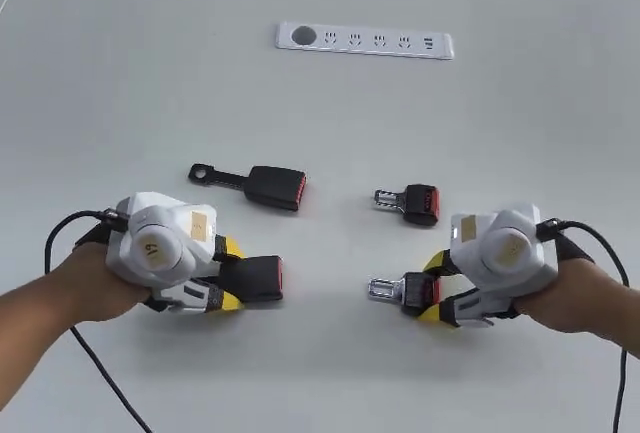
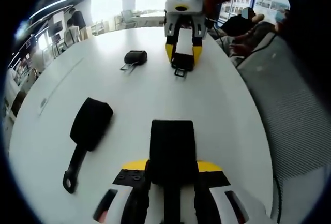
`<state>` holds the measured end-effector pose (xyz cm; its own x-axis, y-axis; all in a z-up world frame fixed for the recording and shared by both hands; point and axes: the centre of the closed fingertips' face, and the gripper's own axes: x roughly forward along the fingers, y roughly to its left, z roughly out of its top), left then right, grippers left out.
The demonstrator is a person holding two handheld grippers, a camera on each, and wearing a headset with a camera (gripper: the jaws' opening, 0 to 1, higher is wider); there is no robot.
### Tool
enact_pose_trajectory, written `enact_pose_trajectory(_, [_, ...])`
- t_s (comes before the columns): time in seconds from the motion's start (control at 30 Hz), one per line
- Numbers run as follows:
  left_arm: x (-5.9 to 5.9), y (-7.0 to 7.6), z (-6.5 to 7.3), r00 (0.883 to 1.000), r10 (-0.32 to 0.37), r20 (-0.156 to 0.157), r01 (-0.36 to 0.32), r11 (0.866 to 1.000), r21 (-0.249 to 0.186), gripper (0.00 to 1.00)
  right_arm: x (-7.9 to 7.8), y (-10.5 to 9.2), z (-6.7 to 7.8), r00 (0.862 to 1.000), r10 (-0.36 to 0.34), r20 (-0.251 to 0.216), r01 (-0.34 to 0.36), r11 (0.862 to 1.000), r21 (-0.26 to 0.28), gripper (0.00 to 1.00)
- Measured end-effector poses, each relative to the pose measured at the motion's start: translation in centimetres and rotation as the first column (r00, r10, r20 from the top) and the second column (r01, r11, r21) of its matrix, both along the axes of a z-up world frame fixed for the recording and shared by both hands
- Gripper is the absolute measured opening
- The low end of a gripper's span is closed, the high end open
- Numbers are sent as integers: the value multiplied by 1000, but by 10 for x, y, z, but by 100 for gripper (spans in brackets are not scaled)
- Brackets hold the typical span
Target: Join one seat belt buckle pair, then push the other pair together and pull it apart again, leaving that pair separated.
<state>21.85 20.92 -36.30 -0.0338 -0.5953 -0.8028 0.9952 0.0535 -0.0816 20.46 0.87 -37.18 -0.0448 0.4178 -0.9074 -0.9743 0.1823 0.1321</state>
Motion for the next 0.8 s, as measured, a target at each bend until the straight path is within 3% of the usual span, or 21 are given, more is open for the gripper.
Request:
enact_pose_trajectory(0.23, [-3,2,1,997,-81,0,81,996,29,33,-1,-1,0,998,52,-20,-53,997,-52,34])
enact_pose_trajectory(0.33, [-2,2,-1,997,-73,-15,74,997,30,33,0,-1,-1,998,62,-32,-65,995,-73,34])
enact_pose_trajectory(0.6, [-1,3,-4,997,-76,-8,76,997,34,32,-2,2,-1,996,89,-25,-91,989,-118,34])
enact_pose_trajectory(0.8, [-1,3,-5,998,-67,-16,68,997,41,32,-3,18,-1,995,101,-16,-102,989,-104,33])
